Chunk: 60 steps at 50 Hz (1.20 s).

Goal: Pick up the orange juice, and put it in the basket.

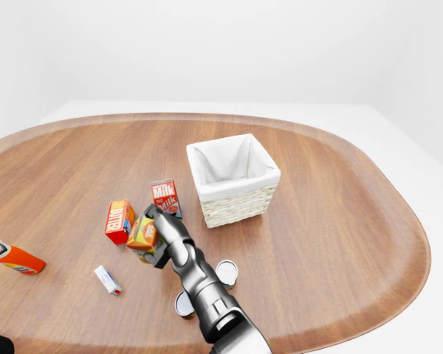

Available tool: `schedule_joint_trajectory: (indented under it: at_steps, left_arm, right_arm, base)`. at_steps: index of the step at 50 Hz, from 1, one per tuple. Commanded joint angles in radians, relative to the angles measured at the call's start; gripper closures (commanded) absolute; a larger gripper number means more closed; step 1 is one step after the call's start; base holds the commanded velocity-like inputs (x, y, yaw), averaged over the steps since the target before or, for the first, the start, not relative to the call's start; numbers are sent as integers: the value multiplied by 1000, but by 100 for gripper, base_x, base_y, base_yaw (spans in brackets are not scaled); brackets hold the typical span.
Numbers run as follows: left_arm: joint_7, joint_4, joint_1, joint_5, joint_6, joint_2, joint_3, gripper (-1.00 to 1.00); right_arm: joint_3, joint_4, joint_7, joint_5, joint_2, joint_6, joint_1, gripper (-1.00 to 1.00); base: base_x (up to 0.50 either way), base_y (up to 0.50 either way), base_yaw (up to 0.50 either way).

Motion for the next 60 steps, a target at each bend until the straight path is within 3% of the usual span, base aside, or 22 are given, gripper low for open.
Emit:
schedule_joint_trajectory:
  at_steps: [1,21,31,41,53,60]
  left_arm:
    - [0,0,0,0,0,0,0,-100]
    - [0,0,0,0,0,0,0,-100]
    - [0,0,0,0,0,0,0,-100]
    - [0,0,0,0,0,0,0,-100]
    - [-1,0,0,0,0,0,0,-100]
    - [0,0,0,0,0,0,0,-100]
  right_arm:
    - [0,-78,13,-8,5,0,-2,100]
    - [15,-215,70,-7,3,0,7,100]
    - [20,-258,88,-7,2,26,13,100]
    - [21,-312,106,-6,3,71,10,100]
    - [18,-412,135,19,5,174,-15,100]
    - [23,-459,154,15,6,175,-23,100]
  base:
    - [0,0,0]
    - [0,0,0]
    - [0,0,0]
    - [0,0,0]
    - [0,0,0]
    - [0,0,0]
